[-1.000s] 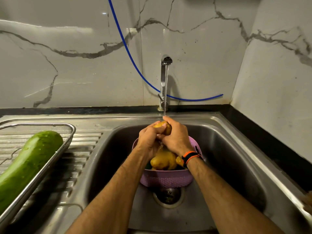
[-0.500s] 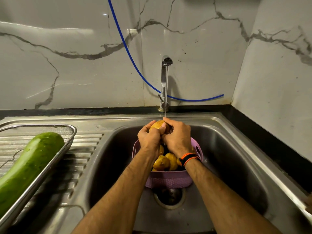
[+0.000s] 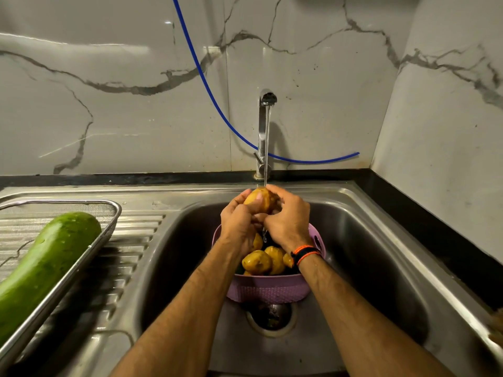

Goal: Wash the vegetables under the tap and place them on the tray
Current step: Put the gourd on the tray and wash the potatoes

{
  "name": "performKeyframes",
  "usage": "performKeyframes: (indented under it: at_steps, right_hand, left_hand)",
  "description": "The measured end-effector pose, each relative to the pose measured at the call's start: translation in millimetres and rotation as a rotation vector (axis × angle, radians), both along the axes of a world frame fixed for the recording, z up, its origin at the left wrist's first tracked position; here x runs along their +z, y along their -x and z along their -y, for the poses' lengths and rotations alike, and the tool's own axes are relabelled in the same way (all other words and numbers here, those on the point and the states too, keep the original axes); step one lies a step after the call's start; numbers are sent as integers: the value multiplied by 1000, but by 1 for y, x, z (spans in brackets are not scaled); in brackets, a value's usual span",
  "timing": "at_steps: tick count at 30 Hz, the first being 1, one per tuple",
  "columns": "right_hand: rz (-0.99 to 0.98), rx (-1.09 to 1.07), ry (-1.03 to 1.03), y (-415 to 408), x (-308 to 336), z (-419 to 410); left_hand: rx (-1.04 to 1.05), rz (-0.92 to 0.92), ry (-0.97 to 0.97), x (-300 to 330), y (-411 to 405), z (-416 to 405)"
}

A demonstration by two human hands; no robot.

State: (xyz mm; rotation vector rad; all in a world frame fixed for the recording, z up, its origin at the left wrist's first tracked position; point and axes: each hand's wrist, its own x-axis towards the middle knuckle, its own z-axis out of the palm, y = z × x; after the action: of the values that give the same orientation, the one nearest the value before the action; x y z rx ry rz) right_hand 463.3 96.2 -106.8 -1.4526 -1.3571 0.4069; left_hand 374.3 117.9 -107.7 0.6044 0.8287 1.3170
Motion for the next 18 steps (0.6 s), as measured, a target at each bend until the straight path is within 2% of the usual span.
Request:
performKeyframes:
  at_steps: [2, 4, 8, 12, 15, 18]
  right_hand:
    - [-36, 23, 15, -4, 0, -2]
    - [-5, 32, 46, -6, 0, -2]
    - [173, 47, 88, -8, -2, -3]
    - [266, 93, 141, -8, -5, -6]
    - [252, 103, 91, -4, -8, -7]
    - [296, 65, 75, -1, -8, -8]
  left_hand:
    - [-38, 0, 30, 1, 1, -1]
    - [-37, -84, 36, -1, 1, -2]
    - [-14, -320, -103, -9, 3, -4]
    - [-15, -456, -178, -13, 2, -4]
    - [86, -515, -192, -16, -1, -6]
    - [87, -574, -213, -17, 0, -7]
